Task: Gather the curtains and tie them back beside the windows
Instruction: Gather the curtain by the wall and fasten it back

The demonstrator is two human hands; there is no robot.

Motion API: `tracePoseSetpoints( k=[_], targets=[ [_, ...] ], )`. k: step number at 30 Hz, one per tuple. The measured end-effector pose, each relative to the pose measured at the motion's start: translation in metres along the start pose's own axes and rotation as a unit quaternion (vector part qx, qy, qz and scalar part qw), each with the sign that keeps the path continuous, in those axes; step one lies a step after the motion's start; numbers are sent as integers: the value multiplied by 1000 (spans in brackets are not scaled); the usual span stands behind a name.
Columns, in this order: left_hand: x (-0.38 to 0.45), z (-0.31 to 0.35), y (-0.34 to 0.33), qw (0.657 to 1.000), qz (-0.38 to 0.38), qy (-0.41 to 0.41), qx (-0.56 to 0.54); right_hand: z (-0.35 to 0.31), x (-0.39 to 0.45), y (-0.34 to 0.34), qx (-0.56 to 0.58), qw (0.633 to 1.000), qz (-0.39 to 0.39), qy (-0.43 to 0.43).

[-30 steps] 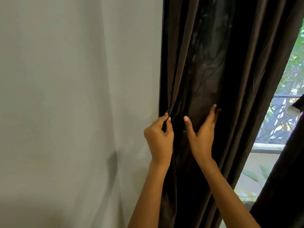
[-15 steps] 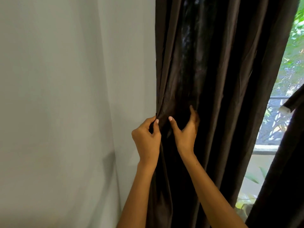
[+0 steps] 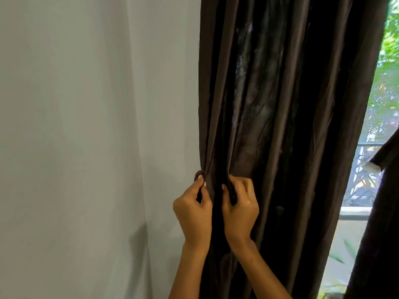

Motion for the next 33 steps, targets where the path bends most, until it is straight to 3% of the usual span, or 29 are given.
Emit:
tracePoseSetpoints(
  k=[4, 8, 12, 16, 19, 22, 24, 27, 29, 31, 33],
  targets=[
    [-4, 3, -9, 1000, -17, -9, -23, 3, -3, -6, -6, 997, -73, 10],
    [-9, 12, -17, 998, -38, -19, -50, 0, -1, -9, 122, 983, -136, -11],
    [-10, 11, -19, 995, -57, 4, -86, 0, -6, -8, 64, 983, -167, 43],
    [5, 3, -19, 998, -39, 45, -26, 8, -11, -9, 79, 969, -223, 65],
    [12, 0, -18, 998, -39, 54, -7, 10, -7, 7, 36, 985, -155, 67],
    [11, 1, -21, 998, -55, 31, -1, 26, 7, 31, -31, 999, -12, -42],
    [9, 5, -23, 998, -65, 15, -5, 38, 18, 36, -2, 994, -19, -112],
    [9, 6, -27, 996, -82, -1, -22, 48, 29, 27, 211, 957, -93, -177],
    [8, 6, -32, 995, -96, -11, -14, 44, 33, 25, 228, 956, -108, -148],
    [7, 7, -35, 995, -93, -21, 8, 30, 32, 31, 104, 991, -72, -52],
    [4, 7, -37, 997, -80, -18, 7, 17, 21, 33, 29, 999, -33, 18]
  ],
)
Point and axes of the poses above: each hand's wrist, its own x-axis towards the middle knuckle, its own y-axis out of the back of the hand, z = x × y, the point moved 6 cm from there along x, towards the middle knuckle, and after that the axes turned 14 degrees about -z, right-handed, at the moved point
